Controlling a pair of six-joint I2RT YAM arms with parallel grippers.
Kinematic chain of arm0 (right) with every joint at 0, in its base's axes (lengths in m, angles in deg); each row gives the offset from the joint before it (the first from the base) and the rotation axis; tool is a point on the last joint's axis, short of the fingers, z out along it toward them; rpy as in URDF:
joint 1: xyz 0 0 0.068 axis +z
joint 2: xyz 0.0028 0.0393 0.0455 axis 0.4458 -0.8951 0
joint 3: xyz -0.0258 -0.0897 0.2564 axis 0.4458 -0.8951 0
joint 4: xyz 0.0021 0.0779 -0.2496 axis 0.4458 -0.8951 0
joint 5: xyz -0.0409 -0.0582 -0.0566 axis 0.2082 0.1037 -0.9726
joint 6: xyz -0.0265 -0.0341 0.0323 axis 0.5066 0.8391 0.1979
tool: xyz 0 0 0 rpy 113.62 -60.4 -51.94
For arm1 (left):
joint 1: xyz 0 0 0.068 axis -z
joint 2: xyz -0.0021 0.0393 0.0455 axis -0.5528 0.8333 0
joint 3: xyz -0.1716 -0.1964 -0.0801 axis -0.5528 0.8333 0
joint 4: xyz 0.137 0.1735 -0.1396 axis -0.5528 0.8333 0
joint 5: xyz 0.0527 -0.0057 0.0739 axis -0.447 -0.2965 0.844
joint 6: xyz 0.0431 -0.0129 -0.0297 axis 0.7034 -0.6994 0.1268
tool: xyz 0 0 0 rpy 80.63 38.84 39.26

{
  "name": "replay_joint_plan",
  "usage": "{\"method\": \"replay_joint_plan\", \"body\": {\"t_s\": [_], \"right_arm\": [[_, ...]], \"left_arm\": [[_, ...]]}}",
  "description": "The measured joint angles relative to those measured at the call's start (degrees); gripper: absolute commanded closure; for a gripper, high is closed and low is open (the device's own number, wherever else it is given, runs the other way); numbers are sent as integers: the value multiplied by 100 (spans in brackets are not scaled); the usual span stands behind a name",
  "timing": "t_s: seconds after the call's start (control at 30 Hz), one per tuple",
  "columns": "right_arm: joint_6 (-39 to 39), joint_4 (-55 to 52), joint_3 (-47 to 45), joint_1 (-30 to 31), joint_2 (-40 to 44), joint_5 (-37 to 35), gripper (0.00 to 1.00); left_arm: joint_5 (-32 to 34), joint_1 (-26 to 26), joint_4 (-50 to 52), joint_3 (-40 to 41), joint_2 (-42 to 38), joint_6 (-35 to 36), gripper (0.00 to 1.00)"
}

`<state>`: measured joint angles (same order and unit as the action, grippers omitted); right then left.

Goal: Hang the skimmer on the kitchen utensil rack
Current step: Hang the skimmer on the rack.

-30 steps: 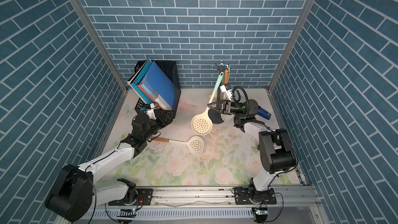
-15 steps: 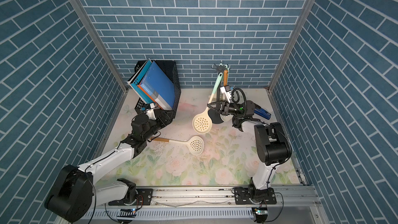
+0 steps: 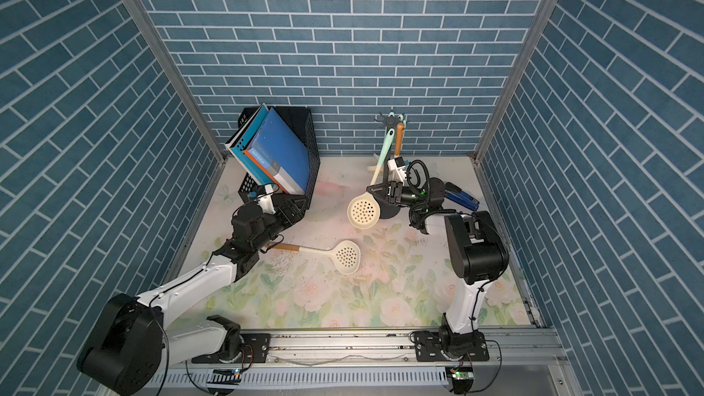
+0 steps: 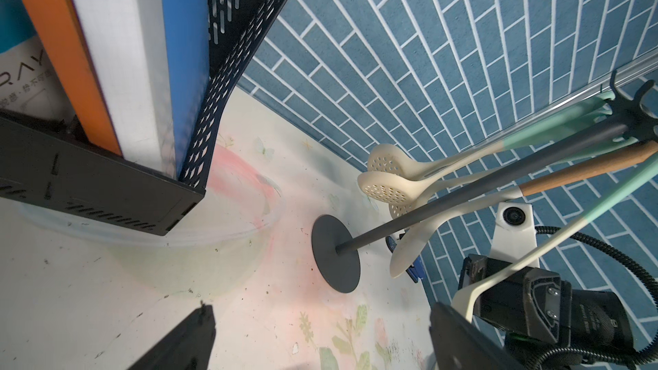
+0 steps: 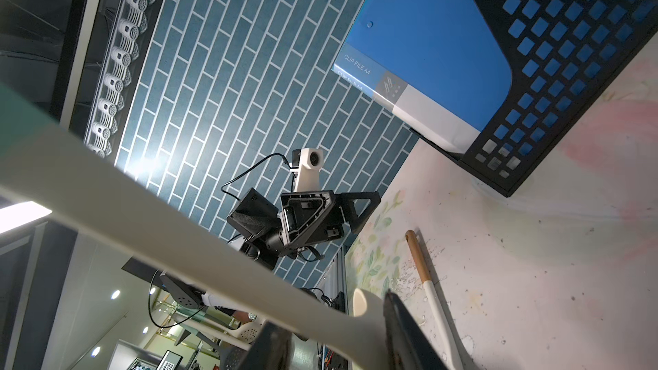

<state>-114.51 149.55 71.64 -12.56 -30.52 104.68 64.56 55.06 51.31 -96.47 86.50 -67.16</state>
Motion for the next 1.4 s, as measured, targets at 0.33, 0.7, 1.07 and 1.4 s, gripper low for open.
{"method": "replay_joint_plan", "body": {"t_s": [0.33,0.7,1.07,1.4], "right_arm": [[-46,-4,-726,-52,361,-101,35],[57,-20,-1482,-238,612,-149,1],[131,-149,-2498,-734,752,-221,1],[1414,-2249,-3244,-1340,1604,-894,1]], "left_arm": [[-24,0,-68,0,0,-11,0],[-103,0,-76,-2,0,-11,0],[-262,149,221,-627,398,313,0],[-450,446,498,-1475,1202,898,0]]}}
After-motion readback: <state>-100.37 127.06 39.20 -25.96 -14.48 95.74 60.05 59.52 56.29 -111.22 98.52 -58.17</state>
